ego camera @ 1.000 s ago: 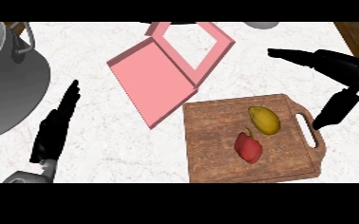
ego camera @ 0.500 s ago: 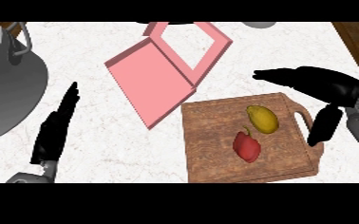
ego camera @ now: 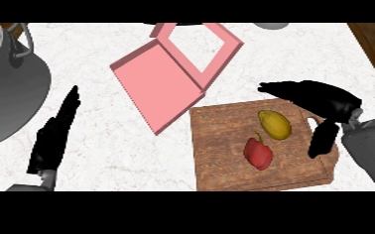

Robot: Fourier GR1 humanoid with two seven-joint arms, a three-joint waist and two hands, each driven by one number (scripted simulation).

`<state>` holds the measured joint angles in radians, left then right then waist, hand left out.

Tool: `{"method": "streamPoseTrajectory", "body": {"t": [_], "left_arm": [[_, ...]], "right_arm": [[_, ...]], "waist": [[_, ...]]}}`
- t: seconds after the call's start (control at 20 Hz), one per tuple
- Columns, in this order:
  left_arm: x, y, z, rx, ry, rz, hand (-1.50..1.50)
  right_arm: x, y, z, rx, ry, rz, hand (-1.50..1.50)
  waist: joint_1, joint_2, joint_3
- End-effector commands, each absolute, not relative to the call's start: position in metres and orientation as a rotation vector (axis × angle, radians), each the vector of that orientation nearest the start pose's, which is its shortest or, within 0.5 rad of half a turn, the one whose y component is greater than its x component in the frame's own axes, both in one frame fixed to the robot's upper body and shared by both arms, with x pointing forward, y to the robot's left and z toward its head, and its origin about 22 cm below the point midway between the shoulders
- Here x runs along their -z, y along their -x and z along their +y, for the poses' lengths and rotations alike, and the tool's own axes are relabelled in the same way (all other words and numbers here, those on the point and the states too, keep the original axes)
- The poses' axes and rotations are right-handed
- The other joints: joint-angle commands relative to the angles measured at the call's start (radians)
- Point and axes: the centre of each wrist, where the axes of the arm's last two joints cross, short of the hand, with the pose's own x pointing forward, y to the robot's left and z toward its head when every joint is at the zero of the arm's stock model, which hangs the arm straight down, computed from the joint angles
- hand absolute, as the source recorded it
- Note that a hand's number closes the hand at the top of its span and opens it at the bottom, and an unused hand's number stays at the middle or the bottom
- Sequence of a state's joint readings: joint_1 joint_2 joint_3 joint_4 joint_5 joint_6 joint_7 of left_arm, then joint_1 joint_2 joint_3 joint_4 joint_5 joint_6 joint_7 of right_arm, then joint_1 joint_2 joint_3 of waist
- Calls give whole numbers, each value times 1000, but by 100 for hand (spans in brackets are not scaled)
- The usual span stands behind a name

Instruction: Pick the lemon from the cutting board and place it in the cardboard box

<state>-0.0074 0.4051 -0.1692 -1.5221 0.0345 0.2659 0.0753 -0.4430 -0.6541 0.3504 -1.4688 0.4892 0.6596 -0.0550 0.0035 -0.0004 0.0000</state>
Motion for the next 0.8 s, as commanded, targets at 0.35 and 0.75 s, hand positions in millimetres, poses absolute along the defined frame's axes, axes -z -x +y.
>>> {"method": "streamPoseTrajectory", "body": {"t": [0.35,0.75], "left_arm": [[6,-239,277,203,-396,-1446,0],[-5,-250,294,197,-379,-1445,0]], "right_arm": [[-84,-322,-256,-1650,305,-1165,-150],[-76,-309,-261,-1633,310,-1172,-150]], "waist": [[-1,1,0],[-4,0,0]]}}
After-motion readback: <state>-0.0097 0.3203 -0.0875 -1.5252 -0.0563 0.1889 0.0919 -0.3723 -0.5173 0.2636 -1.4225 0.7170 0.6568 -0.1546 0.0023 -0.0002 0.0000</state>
